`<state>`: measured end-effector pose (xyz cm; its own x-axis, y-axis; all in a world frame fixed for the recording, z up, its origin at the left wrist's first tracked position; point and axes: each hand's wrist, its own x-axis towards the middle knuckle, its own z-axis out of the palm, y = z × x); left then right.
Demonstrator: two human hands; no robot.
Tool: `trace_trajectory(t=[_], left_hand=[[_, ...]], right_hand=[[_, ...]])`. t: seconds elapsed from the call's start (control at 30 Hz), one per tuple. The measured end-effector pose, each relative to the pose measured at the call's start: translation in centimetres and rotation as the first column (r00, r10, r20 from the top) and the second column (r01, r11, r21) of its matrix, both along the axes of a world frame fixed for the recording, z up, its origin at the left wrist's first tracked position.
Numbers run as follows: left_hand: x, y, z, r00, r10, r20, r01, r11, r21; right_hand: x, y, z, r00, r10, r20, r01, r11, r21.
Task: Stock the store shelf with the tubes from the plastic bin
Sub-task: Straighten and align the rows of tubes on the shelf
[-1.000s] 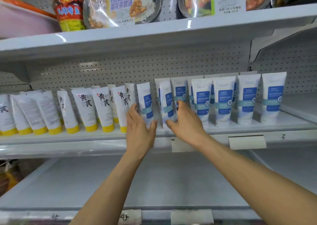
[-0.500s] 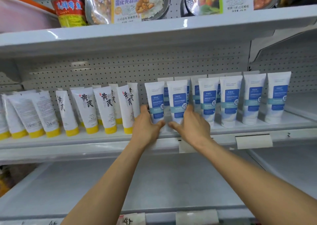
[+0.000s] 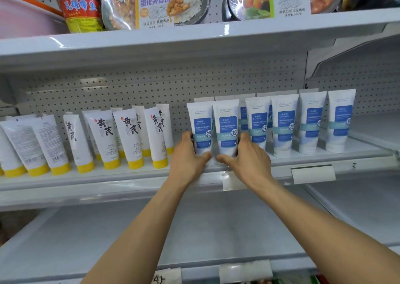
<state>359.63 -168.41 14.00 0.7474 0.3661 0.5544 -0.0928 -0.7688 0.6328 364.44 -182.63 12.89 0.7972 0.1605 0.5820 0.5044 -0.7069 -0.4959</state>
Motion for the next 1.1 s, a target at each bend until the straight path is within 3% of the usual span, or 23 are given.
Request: trace_trajectory(t=[1.1], left_hand=[[0.04, -1.11, -0.23, 1.0, -0.001, -0.005, 0.001, 1.0, 0.011]], right_hand=[[0.25, -0.84, 0.28, 0.998, -0.007, -0.069, 0.008, 1.0, 0.013]])
